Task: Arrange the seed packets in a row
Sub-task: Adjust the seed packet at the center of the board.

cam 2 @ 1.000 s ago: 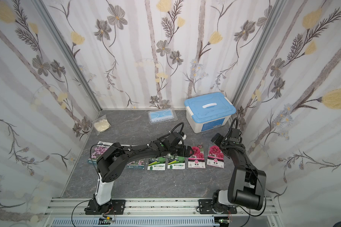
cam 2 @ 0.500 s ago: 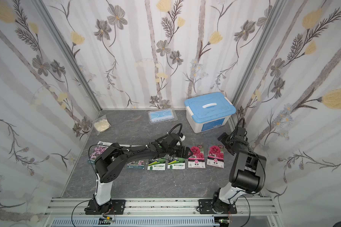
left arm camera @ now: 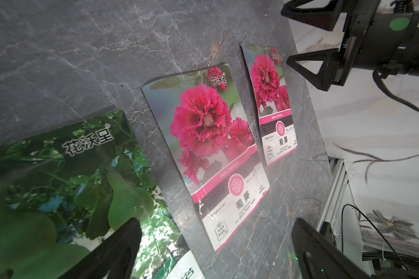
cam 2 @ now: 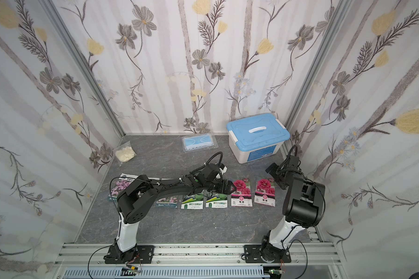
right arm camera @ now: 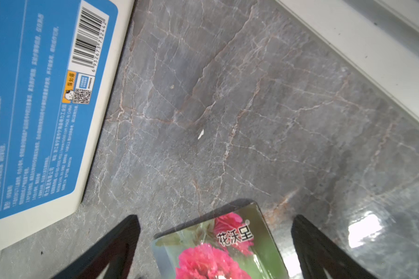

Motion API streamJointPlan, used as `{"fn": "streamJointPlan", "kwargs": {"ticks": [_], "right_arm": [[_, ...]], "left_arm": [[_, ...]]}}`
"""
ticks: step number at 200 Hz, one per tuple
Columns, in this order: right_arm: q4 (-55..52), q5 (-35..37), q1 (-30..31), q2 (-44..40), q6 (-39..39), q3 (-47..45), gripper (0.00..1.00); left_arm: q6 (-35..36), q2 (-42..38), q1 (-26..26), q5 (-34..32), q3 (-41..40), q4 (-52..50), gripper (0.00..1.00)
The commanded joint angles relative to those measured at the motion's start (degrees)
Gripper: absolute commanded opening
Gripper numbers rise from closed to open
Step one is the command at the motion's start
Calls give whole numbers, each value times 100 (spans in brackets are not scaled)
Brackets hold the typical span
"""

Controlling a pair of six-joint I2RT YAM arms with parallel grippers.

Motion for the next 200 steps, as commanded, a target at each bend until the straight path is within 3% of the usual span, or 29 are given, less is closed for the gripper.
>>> {"fn": "streamJointPlan", "kwargs": {"ticks": [1, 200], "right_arm": [[115, -49, 73, 64, -95, 82, 100], [-118, -4, 499, 373, -150, 429, 100]], "left_arm": [[-34, 29, 15, 94, -8, 235, 100], [-48, 156, 89, 217, 77, 212, 100]]}}
